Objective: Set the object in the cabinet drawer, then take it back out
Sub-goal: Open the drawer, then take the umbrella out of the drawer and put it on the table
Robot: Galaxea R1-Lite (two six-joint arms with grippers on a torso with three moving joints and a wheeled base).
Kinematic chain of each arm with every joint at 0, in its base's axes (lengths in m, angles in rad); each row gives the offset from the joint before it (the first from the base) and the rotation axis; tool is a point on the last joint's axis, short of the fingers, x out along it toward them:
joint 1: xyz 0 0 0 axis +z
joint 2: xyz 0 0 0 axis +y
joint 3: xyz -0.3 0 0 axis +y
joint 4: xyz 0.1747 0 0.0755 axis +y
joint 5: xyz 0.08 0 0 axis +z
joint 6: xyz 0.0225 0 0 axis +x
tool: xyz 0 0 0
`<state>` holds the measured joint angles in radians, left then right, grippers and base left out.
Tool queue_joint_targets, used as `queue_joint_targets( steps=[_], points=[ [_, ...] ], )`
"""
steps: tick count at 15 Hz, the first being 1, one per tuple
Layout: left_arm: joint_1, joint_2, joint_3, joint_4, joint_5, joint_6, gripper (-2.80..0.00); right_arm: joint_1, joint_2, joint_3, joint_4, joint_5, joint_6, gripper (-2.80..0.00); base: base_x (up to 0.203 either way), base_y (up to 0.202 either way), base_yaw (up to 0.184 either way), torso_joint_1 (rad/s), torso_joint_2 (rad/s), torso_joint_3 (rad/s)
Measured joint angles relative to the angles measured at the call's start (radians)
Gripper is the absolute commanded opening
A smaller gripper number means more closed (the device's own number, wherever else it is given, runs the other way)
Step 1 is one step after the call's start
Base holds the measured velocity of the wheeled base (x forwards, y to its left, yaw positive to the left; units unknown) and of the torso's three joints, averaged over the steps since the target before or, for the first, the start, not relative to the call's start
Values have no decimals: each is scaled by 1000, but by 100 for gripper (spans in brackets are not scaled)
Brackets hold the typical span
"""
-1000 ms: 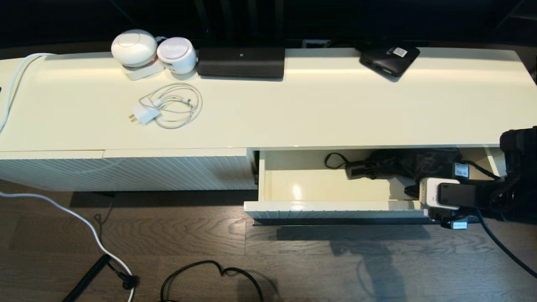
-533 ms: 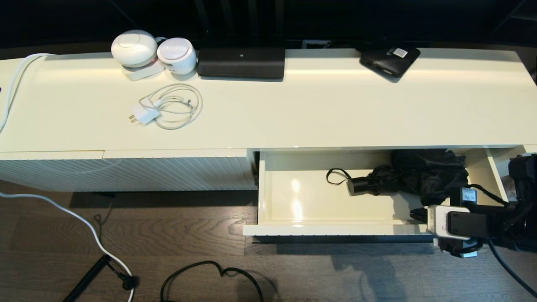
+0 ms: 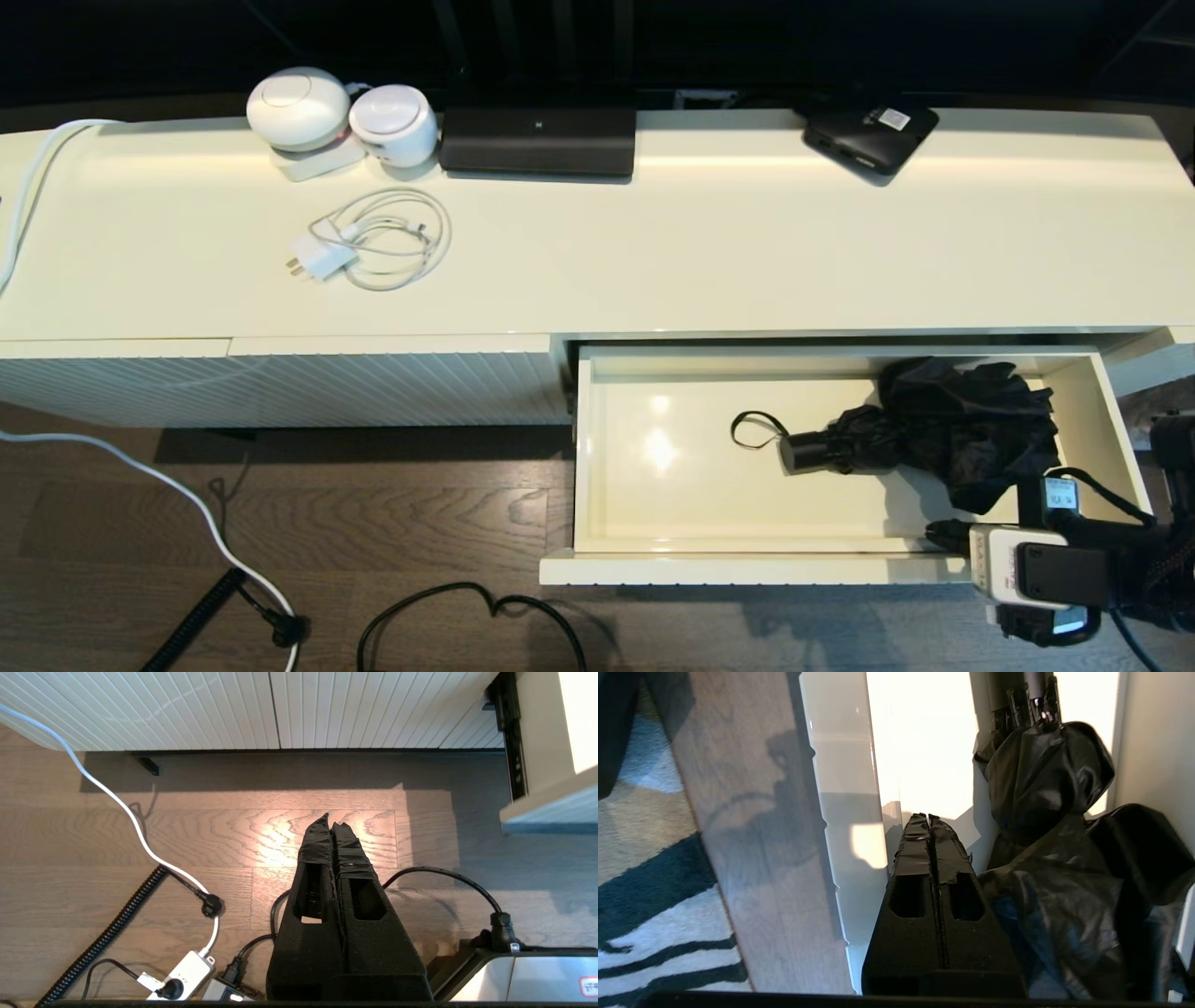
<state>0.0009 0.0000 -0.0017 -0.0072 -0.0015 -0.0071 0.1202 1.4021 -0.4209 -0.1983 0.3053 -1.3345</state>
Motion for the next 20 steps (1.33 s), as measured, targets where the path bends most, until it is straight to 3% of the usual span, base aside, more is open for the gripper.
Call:
queue_joint_targets(
  steps=[7,13,20],
  points=[
    [0,0,0,0,0,0,-280,0,-63,74,30,3,3,-280,0,0,0,0,0,0],
    [0,0,1,0,0,0,-280,-13,-103,22,67,3,53,-280,0,0,0,0,0,0],
    [0,0,0,0,0,0,-280,-13,-165,-128,41,2,217,-280,0,0,0,0,0,0]
  ],
)
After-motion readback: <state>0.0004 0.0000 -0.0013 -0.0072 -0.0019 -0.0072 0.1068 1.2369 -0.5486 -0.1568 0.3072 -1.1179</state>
